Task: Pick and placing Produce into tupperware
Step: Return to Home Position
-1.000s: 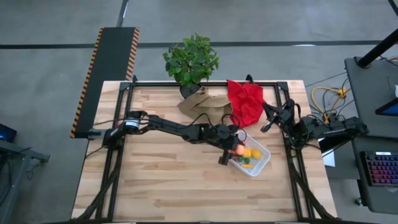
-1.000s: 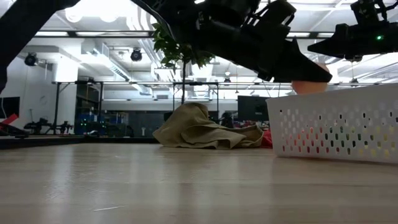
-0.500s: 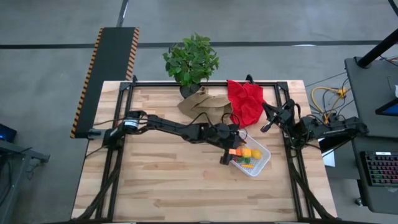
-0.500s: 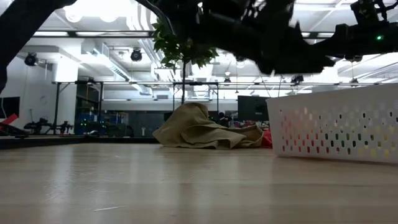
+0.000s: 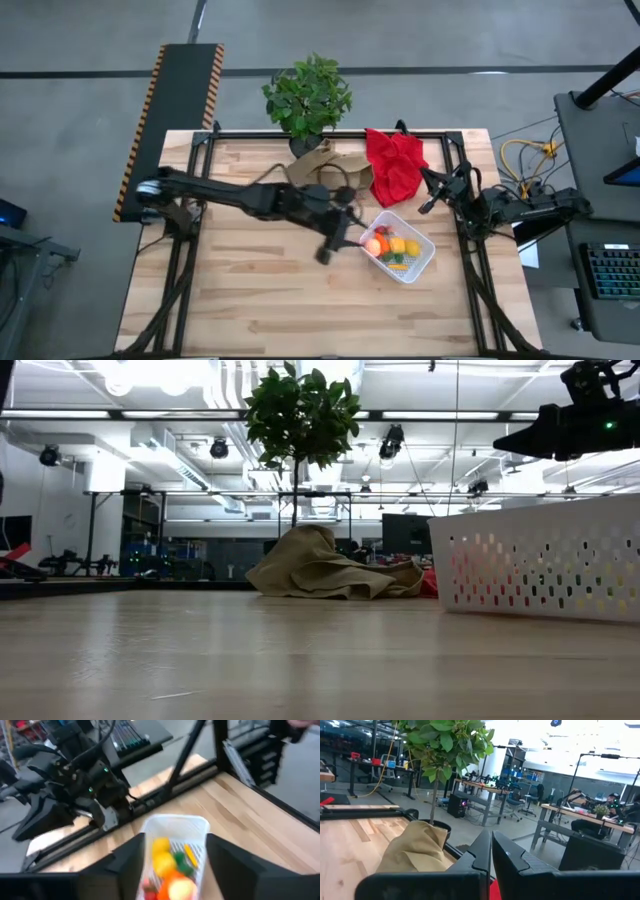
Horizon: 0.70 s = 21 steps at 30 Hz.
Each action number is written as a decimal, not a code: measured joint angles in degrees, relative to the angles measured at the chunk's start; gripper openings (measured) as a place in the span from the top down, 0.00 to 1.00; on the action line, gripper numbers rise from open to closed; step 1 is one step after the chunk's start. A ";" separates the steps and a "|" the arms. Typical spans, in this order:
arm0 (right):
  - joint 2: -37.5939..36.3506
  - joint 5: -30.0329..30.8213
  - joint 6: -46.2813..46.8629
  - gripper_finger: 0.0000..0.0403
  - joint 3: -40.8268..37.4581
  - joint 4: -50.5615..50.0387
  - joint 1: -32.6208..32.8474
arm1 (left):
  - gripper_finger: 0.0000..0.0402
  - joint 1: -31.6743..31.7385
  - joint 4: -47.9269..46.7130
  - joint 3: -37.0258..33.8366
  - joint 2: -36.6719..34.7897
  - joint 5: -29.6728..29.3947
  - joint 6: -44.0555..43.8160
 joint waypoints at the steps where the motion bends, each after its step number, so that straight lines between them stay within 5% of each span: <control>1: 0.02 0.00 0.14 0.98 0.00 -0.28 0.00 | 0.55 -0.27 -1.29 -1.53 -2.01 -0.04 -0.04; 9: 0.02 -0.02 0.18 0.98 0.00 -0.48 0.00 | 0.97 -2.63 -2.05 -20.49 -17.14 -0.26 -5.07; 15: 0.02 0.00 0.47 0.98 0.00 -0.47 -0.02 | 0.97 -2.86 12.33 -39.18 -25.75 -5.71 -10.61; 21: 0.02 0.00 0.86 0.98 0.00 -0.47 -0.02 | 0.98 -0.05 41.45 -56.87 -29.01 -5.44 -9.26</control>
